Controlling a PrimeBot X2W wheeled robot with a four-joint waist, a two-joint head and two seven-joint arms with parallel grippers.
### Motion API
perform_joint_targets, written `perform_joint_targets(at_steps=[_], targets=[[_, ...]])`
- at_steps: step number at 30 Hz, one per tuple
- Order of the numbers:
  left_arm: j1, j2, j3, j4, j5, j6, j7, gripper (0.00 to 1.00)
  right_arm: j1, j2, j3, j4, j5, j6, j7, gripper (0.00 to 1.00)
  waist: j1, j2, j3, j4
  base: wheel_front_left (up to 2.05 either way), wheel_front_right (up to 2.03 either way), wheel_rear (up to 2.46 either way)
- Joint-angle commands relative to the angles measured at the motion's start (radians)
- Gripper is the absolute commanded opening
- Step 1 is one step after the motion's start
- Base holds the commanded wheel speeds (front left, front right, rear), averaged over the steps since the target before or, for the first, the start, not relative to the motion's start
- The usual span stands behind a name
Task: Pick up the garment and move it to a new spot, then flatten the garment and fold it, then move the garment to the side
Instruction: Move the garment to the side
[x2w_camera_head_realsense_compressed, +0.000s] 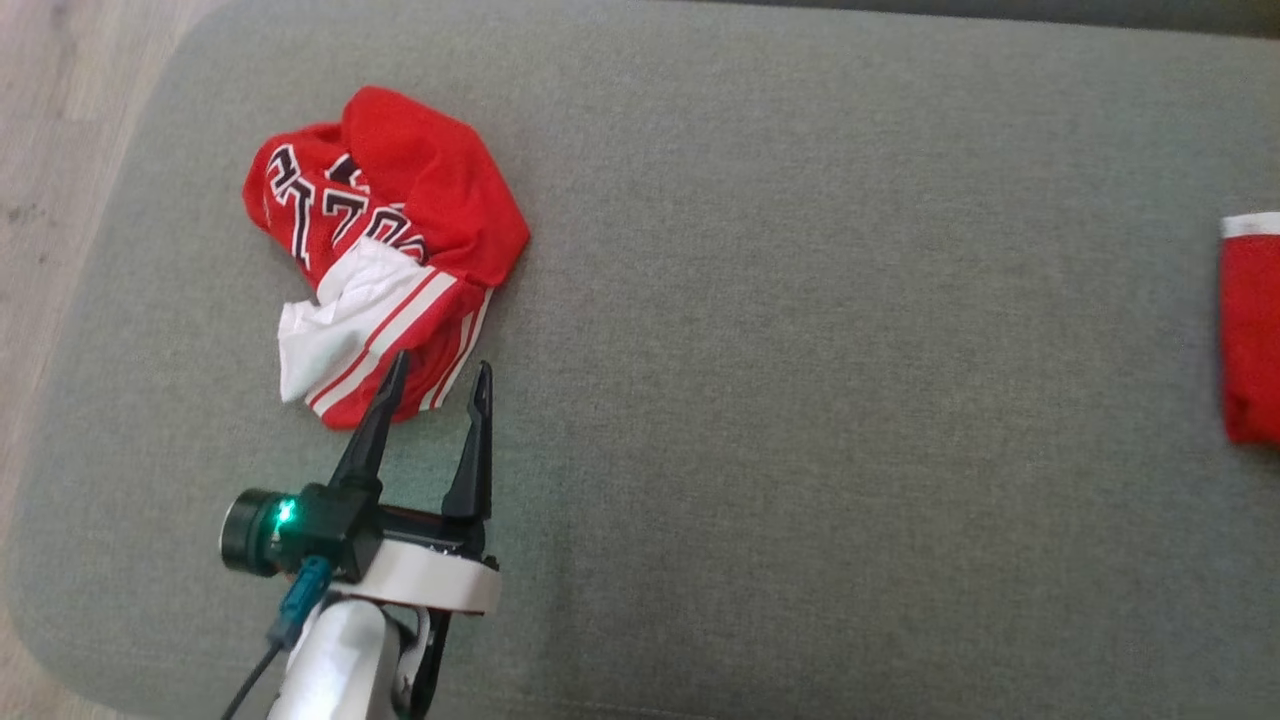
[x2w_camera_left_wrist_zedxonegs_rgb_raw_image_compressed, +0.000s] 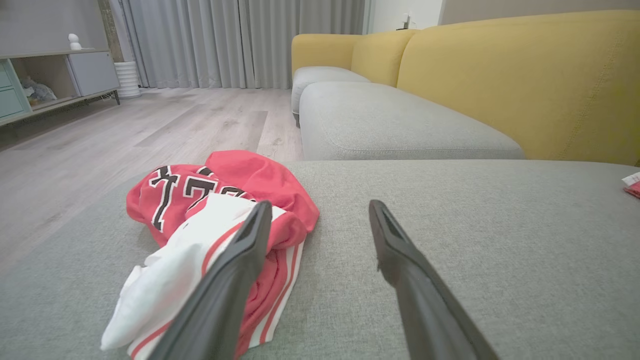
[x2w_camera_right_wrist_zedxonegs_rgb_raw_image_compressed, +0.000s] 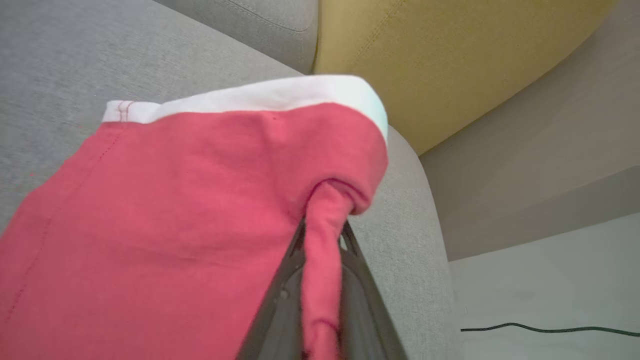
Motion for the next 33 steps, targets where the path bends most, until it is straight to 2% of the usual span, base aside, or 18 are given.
perform_joint_targets(at_steps=[1,7,15,16,17,18,24,33], targets=[[-0.041,0.007,0.039,-0.031,-0.003,-0.003,-0.005,1.00,-0.004,-0.032,-0.020,-0.041,-0.029,0.007,0.015,0.00,-0.0001,0.0000,0.014,0.010,0.00,0.00,0.00],[-0.053,0.007,0.038,-0.029,-0.005,-0.008,-0.005,1.00,0.002,0.044,-0.170,-0.124,-0.159,0.007,0.075,0.00,-0.0001,0.0000,0.030,0.018,0.00,0.00,0.00],[-0.058,0.007,0.037,-0.024,-0.006,-0.011,-0.005,1.00,0.037,0.103,-0.221,-0.209,-0.202,0.007,0.109,0.00,-0.0001,0.0000,0.032,0.023,0.00,0.00,0.00],[-0.058,0.007,0.037,-0.023,-0.006,-0.011,-0.005,1.00,0.040,0.114,-0.225,-0.218,-0.200,0.007,0.112,0.13,-0.0001,0.0000,0.030,0.023,0.00,0.00,0.00],[-0.056,0.007,0.037,-0.021,-0.005,-0.010,-0.005,1.00,0.041,0.127,-0.228,-0.227,-0.197,0.007,0.113,0.80,-0.0001,0.0000,0.025,0.023,0.00,0.00,0.00],[-0.054,0.007,0.037,-0.018,-0.005,-0.010,-0.005,1.00,0.040,0.144,-0.236,-0.236,-0.192,0.007,0.120,1.00,-0.0001,0.0000,0.020,0.022,0.00,0.00,0.00],[-0.046,0.007,0.038,-0.010,-0.006,-0.004,-0.005,1.00,0.023,0.206,-0.207,-0.298,-0.170,0.007,0.110,1.00,-0.0001,0.0000,-0.027,0.020,0.00,0.00,0.00],[-0.012,0.007,0.044,-0.002,-0.003,0.019,-0.005,1.00,0.002,0.331,-0.138,-0.369,-0.102,0.007,0.020,1.00,-0.0001,0.0000,-0.129,0.015,0.00,0.00,0.00]])
